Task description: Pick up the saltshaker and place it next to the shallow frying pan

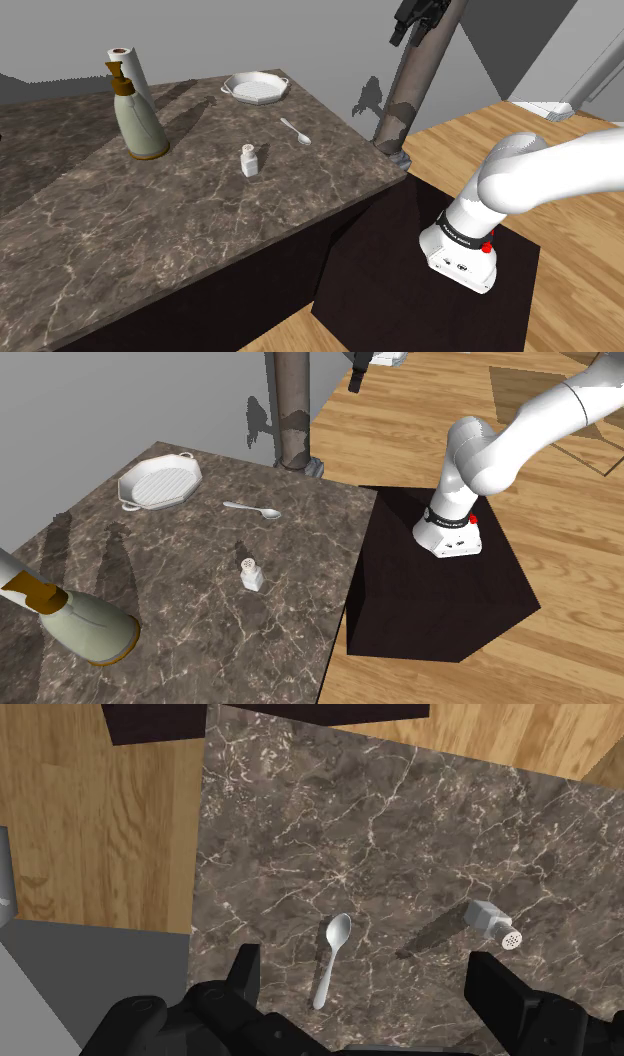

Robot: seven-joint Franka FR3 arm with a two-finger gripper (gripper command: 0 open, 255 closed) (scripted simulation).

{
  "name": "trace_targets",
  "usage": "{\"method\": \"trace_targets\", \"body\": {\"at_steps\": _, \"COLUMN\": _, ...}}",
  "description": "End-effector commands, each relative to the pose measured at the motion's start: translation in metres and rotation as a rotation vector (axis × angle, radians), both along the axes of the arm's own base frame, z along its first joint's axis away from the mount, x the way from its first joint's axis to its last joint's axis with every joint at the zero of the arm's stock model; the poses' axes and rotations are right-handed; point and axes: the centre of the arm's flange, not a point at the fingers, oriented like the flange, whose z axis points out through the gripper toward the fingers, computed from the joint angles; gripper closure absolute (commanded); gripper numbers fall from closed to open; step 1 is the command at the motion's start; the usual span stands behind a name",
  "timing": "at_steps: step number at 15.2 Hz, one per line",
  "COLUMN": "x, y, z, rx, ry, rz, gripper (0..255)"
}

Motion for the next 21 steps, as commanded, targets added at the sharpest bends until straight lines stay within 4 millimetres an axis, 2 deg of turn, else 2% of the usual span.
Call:
{"method": "trace_targets", "body": {"at_steps": 1, "x": 0.0, "y": 0.0, "z": 0.0, "rx": 0.0, "ry": 0.0, "rz": 0.0, "gripper": 0}}
{"method": "trace_targets", "body": {"at_steps": 11, "x": 0.036, "y": 0.103, "z": -0.083, "rx": -0.041, "ry": -0.038, "rz": -0.081, "gripper": 0}}
{"method": "trace_targets", "body": {"at_steps": 21, "x": 0.082, "y": 0.199, "z": -0.168, "rx": -0.081, "ry": -0.076, "rz": -0.162, "gripper": 0}}
